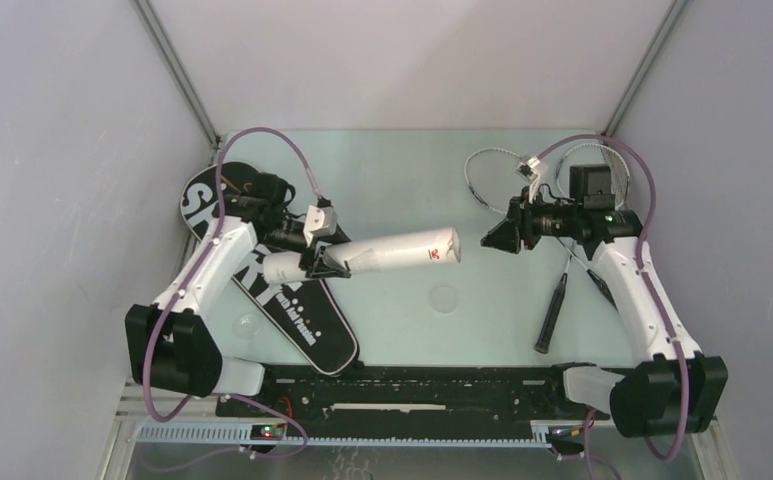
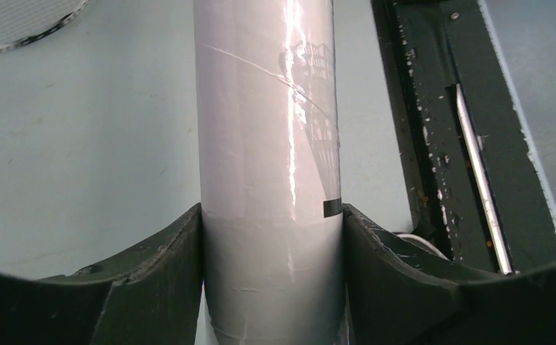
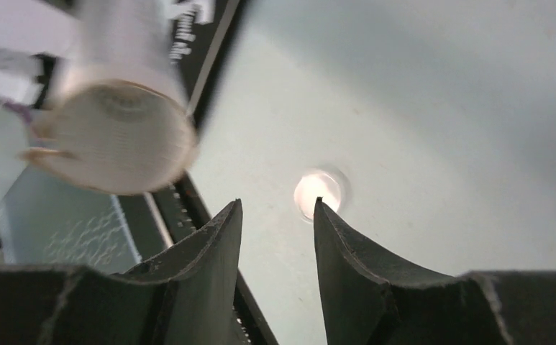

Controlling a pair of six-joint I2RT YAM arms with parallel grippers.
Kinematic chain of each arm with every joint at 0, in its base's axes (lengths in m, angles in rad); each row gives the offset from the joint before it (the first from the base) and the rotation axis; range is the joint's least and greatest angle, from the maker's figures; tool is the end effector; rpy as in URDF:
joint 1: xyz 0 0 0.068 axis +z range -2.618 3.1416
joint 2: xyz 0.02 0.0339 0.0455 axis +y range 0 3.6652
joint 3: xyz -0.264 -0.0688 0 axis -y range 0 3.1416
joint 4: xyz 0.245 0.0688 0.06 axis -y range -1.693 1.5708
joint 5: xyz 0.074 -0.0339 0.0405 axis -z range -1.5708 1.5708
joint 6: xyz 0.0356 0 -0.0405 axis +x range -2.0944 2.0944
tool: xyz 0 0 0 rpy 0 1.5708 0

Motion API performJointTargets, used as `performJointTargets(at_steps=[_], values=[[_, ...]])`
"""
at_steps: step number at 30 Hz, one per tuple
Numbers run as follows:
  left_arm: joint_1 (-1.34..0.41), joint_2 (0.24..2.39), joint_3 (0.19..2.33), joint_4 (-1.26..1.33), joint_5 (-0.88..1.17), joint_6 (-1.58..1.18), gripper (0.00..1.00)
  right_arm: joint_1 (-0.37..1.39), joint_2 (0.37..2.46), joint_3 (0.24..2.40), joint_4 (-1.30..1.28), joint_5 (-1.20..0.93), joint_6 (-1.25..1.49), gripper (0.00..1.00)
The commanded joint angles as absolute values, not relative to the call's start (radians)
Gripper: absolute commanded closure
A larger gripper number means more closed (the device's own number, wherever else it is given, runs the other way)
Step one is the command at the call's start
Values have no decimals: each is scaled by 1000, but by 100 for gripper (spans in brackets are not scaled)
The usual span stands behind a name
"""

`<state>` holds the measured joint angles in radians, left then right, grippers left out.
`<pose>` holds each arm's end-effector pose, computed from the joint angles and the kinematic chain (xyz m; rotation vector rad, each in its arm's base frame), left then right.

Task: Pack up the badminton gear
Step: Close the lid on the shuttle tube.

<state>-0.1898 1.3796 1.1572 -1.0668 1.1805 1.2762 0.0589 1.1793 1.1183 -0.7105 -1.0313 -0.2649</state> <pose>0.2357 -0.0788 0.2931 1.5503 1.4245 -1.0484 0.2314 0.0442 0.3381 -0.8121 1.9376 1.0632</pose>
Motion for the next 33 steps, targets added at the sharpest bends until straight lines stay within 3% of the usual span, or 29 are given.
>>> performJointTargets(at_steps=[1,13,33], values=[[-117,1300,1134,-1075,1176,1296,64,119,1256,1089,-670,-681,-212,50],[41,1170,1041,-1230,1063,1466,64,440,1580,1060,-578,-268,-266,54],[51,1152,996,-1247,1047,1497,64,607,1720,1039,-558,-141,-265,61]])
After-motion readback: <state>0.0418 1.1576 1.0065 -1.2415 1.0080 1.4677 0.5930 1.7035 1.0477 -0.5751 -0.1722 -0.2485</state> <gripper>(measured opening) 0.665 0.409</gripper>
